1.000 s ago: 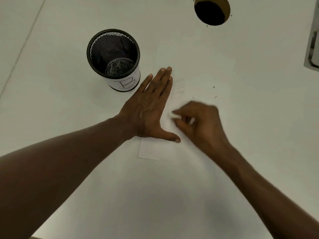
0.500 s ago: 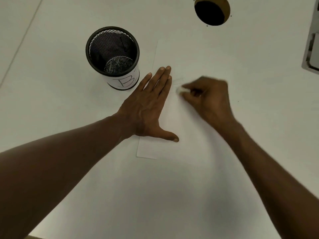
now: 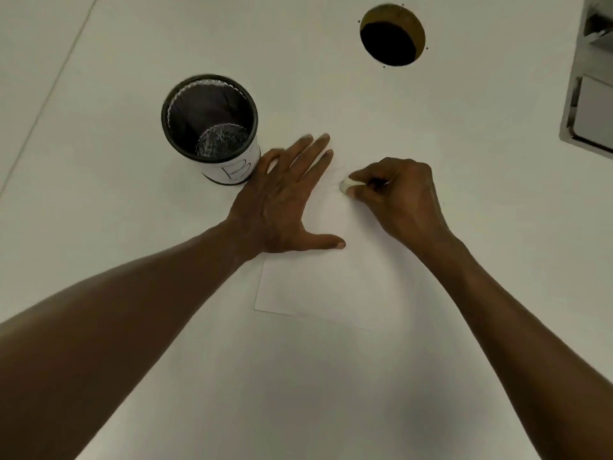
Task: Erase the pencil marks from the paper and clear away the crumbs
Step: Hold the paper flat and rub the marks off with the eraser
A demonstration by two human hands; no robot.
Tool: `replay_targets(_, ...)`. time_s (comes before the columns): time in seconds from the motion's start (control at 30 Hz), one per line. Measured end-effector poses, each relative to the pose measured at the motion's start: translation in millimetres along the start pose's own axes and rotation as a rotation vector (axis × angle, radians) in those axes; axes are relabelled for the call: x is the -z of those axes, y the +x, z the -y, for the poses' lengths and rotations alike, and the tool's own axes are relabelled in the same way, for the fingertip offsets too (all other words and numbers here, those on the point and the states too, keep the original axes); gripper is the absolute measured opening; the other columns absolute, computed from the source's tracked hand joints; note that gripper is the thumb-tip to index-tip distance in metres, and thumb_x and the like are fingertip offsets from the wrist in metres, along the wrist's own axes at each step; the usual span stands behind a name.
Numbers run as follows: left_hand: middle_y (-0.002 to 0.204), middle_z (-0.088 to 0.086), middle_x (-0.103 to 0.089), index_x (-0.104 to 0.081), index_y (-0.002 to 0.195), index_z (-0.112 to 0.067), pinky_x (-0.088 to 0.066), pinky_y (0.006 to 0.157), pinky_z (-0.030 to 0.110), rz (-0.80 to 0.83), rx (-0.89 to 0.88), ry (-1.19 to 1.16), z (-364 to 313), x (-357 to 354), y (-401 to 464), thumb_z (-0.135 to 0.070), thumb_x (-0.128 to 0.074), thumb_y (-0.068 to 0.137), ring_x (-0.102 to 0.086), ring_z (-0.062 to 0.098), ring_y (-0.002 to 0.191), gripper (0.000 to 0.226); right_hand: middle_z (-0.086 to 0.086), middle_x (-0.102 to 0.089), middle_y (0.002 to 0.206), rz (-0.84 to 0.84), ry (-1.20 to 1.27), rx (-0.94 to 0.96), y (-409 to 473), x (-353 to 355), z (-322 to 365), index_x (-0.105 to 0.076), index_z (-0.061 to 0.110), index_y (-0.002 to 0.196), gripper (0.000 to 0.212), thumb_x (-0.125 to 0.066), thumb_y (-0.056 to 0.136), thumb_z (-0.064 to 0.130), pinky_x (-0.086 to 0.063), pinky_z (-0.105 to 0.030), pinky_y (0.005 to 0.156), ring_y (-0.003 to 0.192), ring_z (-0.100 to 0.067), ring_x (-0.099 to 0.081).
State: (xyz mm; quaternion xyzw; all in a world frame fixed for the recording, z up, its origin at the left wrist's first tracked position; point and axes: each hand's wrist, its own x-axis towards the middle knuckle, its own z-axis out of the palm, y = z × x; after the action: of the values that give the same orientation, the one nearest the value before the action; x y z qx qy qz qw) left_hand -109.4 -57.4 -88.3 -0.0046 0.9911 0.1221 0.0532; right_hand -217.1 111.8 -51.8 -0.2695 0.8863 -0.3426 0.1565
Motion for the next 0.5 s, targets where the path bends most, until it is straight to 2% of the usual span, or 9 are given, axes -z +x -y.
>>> replay_targets(0.13, 0.173, 0.007, 0.006, -0.006, 0.163, -0.006, -0.003, 0.129, 0.049, 0.039, 0.013, 0.037, 0.9, -1.6, 0.7, -0.103, -0.028, 0.068, 0.005, 0.02, 0.16, 0.137, 0.004, -0.07, 0.083, -0.012, -0.011, 0.101, -33.2, -2.3, -5.6, -0.078, 0.011, 0.092, 0.012, -0.08, 0.08, 0.013, -0.043, -0.005, 0.066, 0.067, 0.003, -0.058)
replay_targets(0.23, 0.173, 0.006, 0.007, -0.005, 0.163, -0.006, -0.003, 0.129, 0.048, 0.045, 0.01, 0.032, 2.3, -1.9, 2.1, -0.103, -0.027, 0.067, 0.006, 0.019, 0.159, 0.138, -0.002, -0.071, 0.08, 0.032, -0.053, 0.162, -43.7, -3.1, -4.4, -0.078, 0.008, 0.092, 0.011, -0.078, 0.082, 0.01, -0.049, -0.019, 0.066, 0.066, -0.008, -0.06)
replay_targets(0.4, 0.173, 0.006, 0.006, -0.006, 0.163, -0.006, -0.003, 0.129, 0.048, 0.042, 0.016, 0.032, 1.5, -1.7, 3.2, -0.103, -0.028, 0.067, 0.005, 0.019, 0.16, 0.139, -0.006, -0.072, 0.076, -0.083, -0.086, 0.209, 47.1, 8.7, -4.9, -0.078, 0.009, 0.093, 0.014, -0.076, 0.081, 0.017, -0.052, -0.028, 0.065, 0.064, -0.013, -0.061)
replay_targets(0.5, 0.173, 0.008, 0.007, -0.005, 0.163, -0.004, -0.004, 0.129, 0.048, 0.062, 0.033, 0.024, 0.7, -0.3, 3.9, -0.103, -0.03, 0.066, 0.005, 0.02, 0.16, 0.141, -0.005, -0.071, 0.074, -0.008, -0.11, 0.28, 23.7, 6.3, -5.1, -0.078, 0.007, 0.09, 0.011, -0.076, 0.081, 0.013, -0.046, -0.019, 0.062, 0.061, -0.01, -0.058)
